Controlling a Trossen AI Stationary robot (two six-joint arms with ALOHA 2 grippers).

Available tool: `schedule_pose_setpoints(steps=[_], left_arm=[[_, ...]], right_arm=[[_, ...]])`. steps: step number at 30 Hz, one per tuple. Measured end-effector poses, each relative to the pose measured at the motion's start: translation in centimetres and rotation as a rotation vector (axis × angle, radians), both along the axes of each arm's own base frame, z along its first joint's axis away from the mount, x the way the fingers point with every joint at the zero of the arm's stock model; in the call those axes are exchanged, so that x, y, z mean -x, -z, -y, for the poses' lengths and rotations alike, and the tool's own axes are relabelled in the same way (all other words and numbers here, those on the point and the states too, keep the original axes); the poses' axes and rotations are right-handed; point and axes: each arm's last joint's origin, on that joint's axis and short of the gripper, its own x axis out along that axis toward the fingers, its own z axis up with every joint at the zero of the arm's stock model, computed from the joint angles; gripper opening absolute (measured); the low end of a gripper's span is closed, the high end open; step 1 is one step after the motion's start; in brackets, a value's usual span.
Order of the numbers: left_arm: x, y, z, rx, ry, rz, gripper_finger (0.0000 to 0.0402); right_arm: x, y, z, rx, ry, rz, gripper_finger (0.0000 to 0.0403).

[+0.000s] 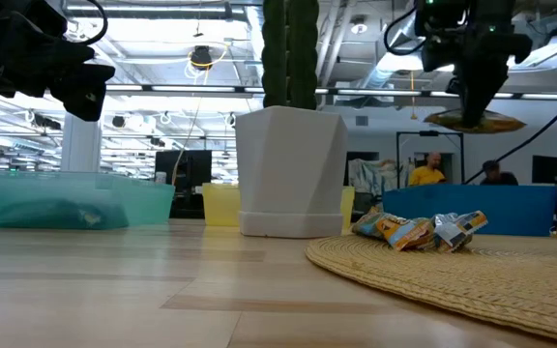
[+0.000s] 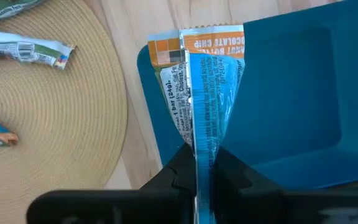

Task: Pick and place Granola Bars by type
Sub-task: Put the orange granola bar into the blue bin

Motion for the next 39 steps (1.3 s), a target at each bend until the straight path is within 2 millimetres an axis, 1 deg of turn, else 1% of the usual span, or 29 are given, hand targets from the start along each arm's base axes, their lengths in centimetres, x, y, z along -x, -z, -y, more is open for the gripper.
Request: schedule_pose_setpoints(steps=[3, 5, 8, 13, 17, 23, 27, 31, 36, 39], left_arm=[[0.0, 0.0, 0.0, 0.000, 0.000, 0.000, 0.0144], [0.0, 0.0, 0.0, 0.000, 0.000, 0.000, 0.0144], [0.0, 0.0, 0.0, 0.000, 0.000, 0.000, 0.0144], [0.0, 0.0, 0.0, 0.000, 0.000, 0.000, 0.0144], [0.0, 0.0, 0.0, 0.000, 0.000, 0.000, 0.0144], [0.0, 0.0, 0.0, 0.000, 0.000, 0.000, 0.0144], [0.0, 0.0, 0.0, 0.000, 0.000, 0.000, 0.0144], [0.0, 0.0, 0.0, 0.000, 0.000, 0.001, 0.0144], [0.0, 0.0, 0.0, 0.000, 0.000, 0.000, 0.0144], [0.0, 0.0, 0.0, 0.000, 0.000, 0.000, 0.0144]], right_arm=[[-0.2, 0.2, 0.1, -0.002, -0.023, -0.017, 0.0017], [-0.5, 0.8, 0.3, -0.008, -0.036, -0.055, 0.0018], [-1.3, 2.1, 0.8, -0.031, -0.043, -0.143, 0.0019], [-2.6, 4.2, 2.1, -0.074, -0.013, -0.222, 0.0016], [-3.6, 5.8, 3.0, -0.109, 0.044, -0.272, 0.0015], [-4.6, 7.7, 3.7, -0.146, 0.054, -0.339, 0.0019], [-4.7, 9.1, 3.6, -0.158, 0.050, -0.352, 0.0018], [-4.6, 10.5, 3.1, -0.176, 0.037, -0.337, 0.0016], [-4.1, 11.6, 2.9, -0.178, 0.037, -0.340, 0.0023], [-4.0, 12.0, 2.8, -0.176, 0.037, -0.337, 0.0028]])
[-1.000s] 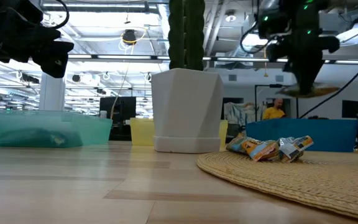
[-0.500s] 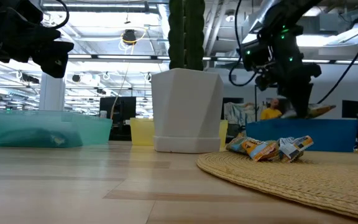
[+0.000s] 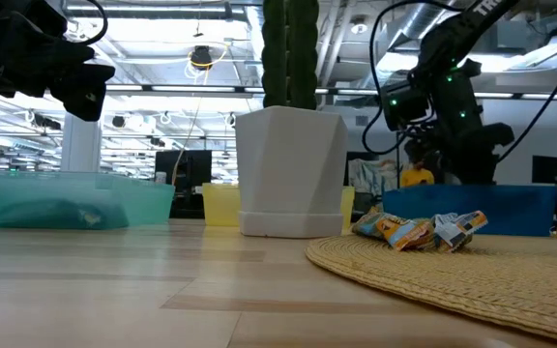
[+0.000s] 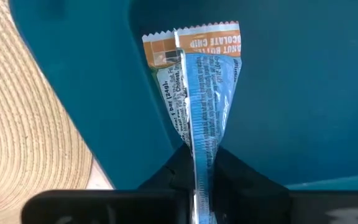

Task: Pick and place Granola Bars by type
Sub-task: Put the orange granola bar into the blue bin

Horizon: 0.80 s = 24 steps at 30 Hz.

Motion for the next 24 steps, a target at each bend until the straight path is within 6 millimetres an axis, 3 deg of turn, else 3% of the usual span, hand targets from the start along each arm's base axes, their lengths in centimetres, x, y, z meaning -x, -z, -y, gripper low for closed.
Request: schedule_pose_setpoints(steps=[13, 24], left_arm=[[0.0, 0.0, 0.0, 0.000, 0.000, 0.000, 0.0144], [0.0, 0.0, 0.0, 0.000, 0.000, 0.000, 0.0144]], right_arm=[[0.1, 0.4, 0.0, 0.010, 0.002, 0.019, 0.0062], [1.1, -2.2, -0.4, 0.066, 0.069, 0.110, 0.0064]])
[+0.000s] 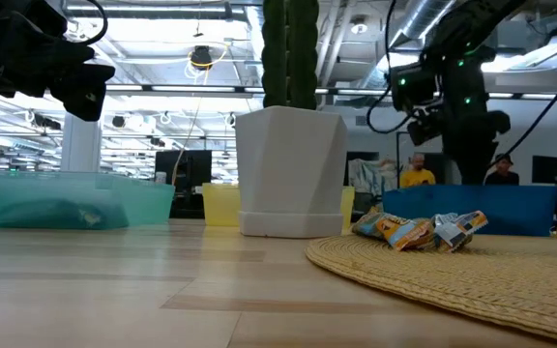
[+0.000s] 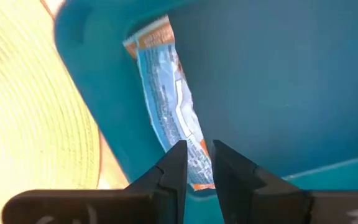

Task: Pick and place Granola Bars by type
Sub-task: Put the orange granola bar into the blue bin

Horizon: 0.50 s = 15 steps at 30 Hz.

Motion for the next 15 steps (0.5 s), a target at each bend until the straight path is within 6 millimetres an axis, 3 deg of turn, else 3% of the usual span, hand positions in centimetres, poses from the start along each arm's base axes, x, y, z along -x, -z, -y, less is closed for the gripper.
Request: schedule_pose_setpoints(steps=[8, 15], left_arm=[[0.0, 0.0, 0.0, 0.000, 0.000, 0.000, 0.0144], [0.0, 0.0, 0.0, 0.000, 0.000, 0.001, 0.0144]], right_arm=[[1.0, -3.9, -1.5, 0.078, 0.040, 0.167, 0.0064], [1.0, -8.3, -4.0, 0.117, -0.091, 0.359, 0.0064]])
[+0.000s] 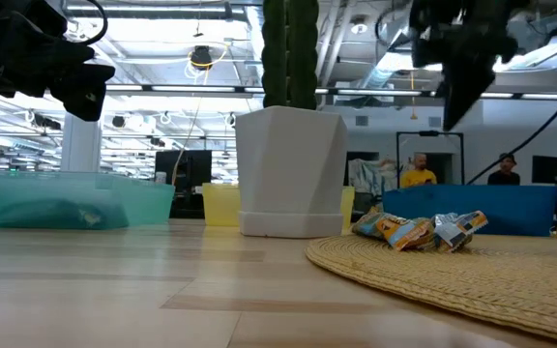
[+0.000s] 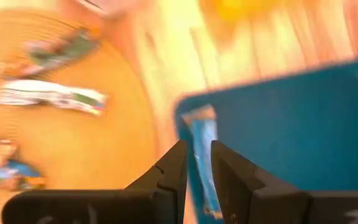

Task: Pick and place Granola Bars by type
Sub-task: Put the orange granola bar into the blue bin

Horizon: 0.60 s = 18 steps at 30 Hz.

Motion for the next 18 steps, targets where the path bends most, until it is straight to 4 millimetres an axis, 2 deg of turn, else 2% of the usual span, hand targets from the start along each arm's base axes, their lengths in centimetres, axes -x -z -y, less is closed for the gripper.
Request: schedule_pose_setpoints(steps=[8, 14, 18], left_arm=[[0.0, 0.0, 0.0, 0.000, 0.000, 0.000, 0.0144], [0.0, 0.0, 0.0, 0.000, 0.000, -0.001, 0.0144], [0.0, 0.0, 0.0, 0.000, 0.000, -0.001, 0.0144]], right_arm=[[-0.8, -2.6, -3.9, 0.013, -0.212, 0.100, 0.0064], [-0.9, -3.1, -7.5, -0.013, -0.403, 0.120, 0.0068], [-0.6, -3.1, -10.0, -0.036, -0.500, 0.119, 0.0097]])
